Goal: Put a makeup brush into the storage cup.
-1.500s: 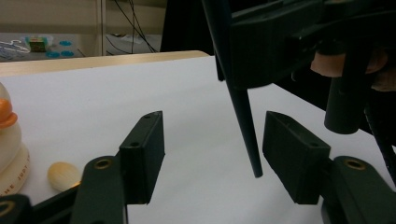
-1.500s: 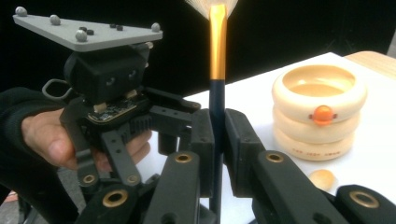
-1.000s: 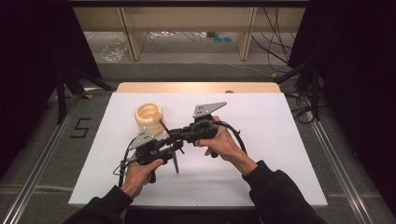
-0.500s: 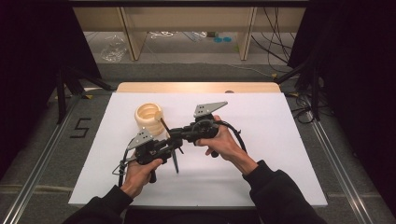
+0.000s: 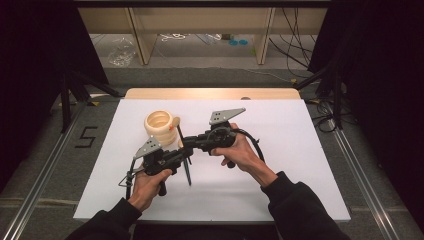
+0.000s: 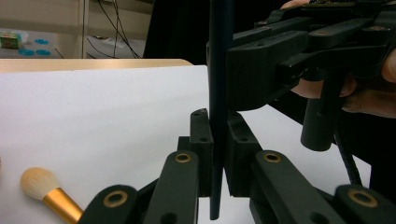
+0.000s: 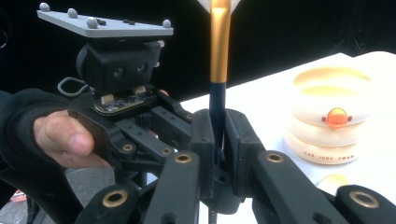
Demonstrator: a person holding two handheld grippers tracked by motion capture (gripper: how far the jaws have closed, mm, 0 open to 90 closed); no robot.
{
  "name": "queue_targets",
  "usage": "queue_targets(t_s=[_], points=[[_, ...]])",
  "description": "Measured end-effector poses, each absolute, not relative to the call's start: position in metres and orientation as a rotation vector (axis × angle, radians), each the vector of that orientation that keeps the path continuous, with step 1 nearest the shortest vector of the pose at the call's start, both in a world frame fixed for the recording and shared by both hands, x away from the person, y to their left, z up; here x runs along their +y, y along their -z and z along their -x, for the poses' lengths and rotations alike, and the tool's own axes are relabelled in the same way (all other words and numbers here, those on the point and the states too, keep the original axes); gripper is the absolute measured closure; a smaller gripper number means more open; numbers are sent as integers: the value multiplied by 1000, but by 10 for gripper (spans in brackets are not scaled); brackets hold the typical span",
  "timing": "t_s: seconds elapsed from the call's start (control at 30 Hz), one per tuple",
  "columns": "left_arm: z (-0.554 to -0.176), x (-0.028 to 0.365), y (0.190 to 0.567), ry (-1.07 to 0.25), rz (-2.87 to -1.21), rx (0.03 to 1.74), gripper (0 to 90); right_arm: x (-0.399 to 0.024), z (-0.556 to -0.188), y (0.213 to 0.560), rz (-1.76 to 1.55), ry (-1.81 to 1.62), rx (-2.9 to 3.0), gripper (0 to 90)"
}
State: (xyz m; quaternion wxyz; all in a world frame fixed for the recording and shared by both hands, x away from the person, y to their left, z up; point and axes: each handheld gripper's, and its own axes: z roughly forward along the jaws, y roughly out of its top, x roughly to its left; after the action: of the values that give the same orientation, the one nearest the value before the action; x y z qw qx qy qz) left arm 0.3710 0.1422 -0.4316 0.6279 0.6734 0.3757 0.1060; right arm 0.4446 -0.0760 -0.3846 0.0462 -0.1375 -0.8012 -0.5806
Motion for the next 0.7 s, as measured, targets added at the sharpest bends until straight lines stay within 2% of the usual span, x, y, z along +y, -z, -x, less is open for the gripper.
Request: queue_targets(t_s=[0.57, 0.6, 0.7], points=[[-372, 143, 432, -281, -1599, 851, 837, -76, -444, 386, 445, 1749, -2451, 824], [-372, 144, 432, -289, -1606, 860, 837, -77, -445, 386, 448, 1762, -2438, 816], [-374, 147, 433, -316, -1608, 863, 837, -81, -442, 382, 489, 1771, -2428, 718]])
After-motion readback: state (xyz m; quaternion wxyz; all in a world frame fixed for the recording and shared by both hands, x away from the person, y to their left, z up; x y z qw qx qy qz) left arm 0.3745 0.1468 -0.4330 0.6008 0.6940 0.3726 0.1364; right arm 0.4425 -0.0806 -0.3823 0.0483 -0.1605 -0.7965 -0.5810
